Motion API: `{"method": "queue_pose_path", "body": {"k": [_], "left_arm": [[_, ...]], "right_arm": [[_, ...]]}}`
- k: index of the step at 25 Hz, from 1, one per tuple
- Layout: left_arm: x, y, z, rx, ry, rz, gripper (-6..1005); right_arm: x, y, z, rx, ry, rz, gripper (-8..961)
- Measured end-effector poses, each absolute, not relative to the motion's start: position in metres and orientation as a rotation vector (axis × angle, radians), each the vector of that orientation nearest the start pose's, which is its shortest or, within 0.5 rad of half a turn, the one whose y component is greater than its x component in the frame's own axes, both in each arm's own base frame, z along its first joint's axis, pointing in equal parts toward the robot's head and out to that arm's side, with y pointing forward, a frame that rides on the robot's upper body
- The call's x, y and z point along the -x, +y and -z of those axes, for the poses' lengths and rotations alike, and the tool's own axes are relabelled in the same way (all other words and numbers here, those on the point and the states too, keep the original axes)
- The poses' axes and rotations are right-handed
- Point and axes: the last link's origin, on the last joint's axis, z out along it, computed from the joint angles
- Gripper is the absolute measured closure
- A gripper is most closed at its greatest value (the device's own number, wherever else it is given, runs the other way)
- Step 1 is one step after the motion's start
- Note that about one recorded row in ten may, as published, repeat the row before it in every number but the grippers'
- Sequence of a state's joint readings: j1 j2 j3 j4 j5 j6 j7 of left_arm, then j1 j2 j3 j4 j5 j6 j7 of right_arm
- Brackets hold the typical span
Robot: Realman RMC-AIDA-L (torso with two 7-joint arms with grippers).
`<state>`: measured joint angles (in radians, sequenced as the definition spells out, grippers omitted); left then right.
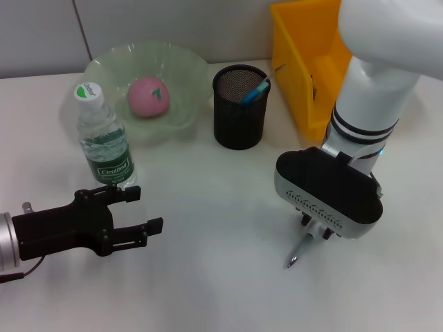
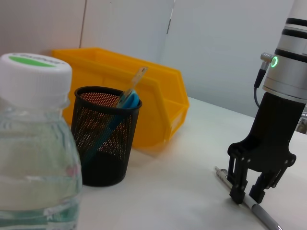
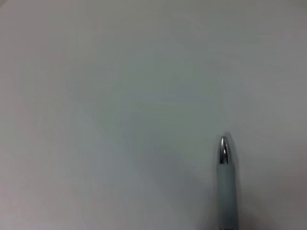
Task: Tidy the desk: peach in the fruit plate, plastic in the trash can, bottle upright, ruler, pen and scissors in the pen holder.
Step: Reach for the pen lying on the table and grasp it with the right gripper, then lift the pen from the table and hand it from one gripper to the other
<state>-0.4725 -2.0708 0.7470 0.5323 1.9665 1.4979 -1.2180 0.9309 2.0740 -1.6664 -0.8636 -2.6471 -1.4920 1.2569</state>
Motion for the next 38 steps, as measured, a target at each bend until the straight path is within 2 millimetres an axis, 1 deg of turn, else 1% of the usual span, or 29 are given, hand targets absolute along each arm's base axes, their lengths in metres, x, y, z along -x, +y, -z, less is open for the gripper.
{"method": "queue_pose_path", "body": {"k": [4,13,16,17,18,20,23,24,25,26,28,29,30,31,33,34,35,36,37,38], "left_arm": [[0.288,0.305,0.024,2.734,-0.607,0.661,200],[0.288,0.306,0.024,2.731,-0.609,0.666,200],[0.287,0.306,0.024,2.728,-0.608,0.674,200],[0.287,0.306,0.024,2.728,-0.608,0.677,200],[0.287,0.306,0.024,2.728,-0.608,0.677,200],[0.286,0.306,0.024,2.726,-0.608,0.683,200],[0.286,0.306,0.024,2.725,-0.609,0.686,200],[0.283,0.307,0.023,2.719,-0.604,0.709,200],[0.282,0.307,0.023,2.718,-0.603,0.719,200],[0.282,0.307,0.023,2.718,-0.603,0.719,200],[0.279,0.306,0.021,2.716,-0.592,0.758,200],[0.278,0.305,0.019,2.714,-0.587,0.776,200],[0.277,0.305,0.018,2.711,-0.581,0.790,200],[0.277,0.305,0.018,2.709,-0.579,0.800,200],[0.274,0.303,0.015,2.704,-0.568,0.841,201],[0.273,0.302,0.014,2.703,-0.563,0.861,201],[0.272,0.301,0.013,2.702,-0.556,0.879,201],[0.269,0.299,0.010,2.696,-0.530,0.918,201],[0.269,0.299,0.009,2.695,-0.527,0.922,201],[0.268,0.297,0.007,2.686,-0.504,0.950,201]], "right_arm": [[-0.174,0.367,0.066,2.941,-1.274,1.208,598],[-0.175,0.369,0.065,2.930,-1.280,1.194,755],[-0.172,0.370,0.063,2.927,-1.268,1.173,810],[-0.168,0.372,0.058,2.937,-1.242,1.140,828],[-0.168,0.372,0.058,2.937,-1.242,1.140,828],[-0.162,0.373,0.051,2.958,-1.201,1.087,829],[-0.150,0.374,0.035,2.984,-1.129,0.972,829],[-0.143,0.374,0.023,3.013,-1.071,0.869,829],[-0.140,0.375,0.018,3.022,-1.044,0.816,828],[-0.140,0.375,0.018,3.022,-1.044,0.816,828],[-0.134,0.372,0.005,3.057,-0.990,0.683,827],[-0.131,0.370,-0.005,3.071,-0.947,0.583,827],[-0.129,0.369,-0.010,3.080,-0.921,0.521,826],[-0.129,0.369,-0.010,3.080,-0.921,0.521,826],[-0.129,0.368,-0.022,3.080,-0.856,0.394,825],[-0.130,0.368,-0.032,3.077,-0.784,0.272,825],[-0.130,0.368,-0.032,3.077,-0.784,0.272,825],[-0.131,0.367,-0.038,3.072,-0.740,0.198,824],[-0.132,0.365,-0.045,3.059,-0.671,0.071,824],[-0.132,0.365,-0.045,3.059,-0.671,0.071,824]]}}
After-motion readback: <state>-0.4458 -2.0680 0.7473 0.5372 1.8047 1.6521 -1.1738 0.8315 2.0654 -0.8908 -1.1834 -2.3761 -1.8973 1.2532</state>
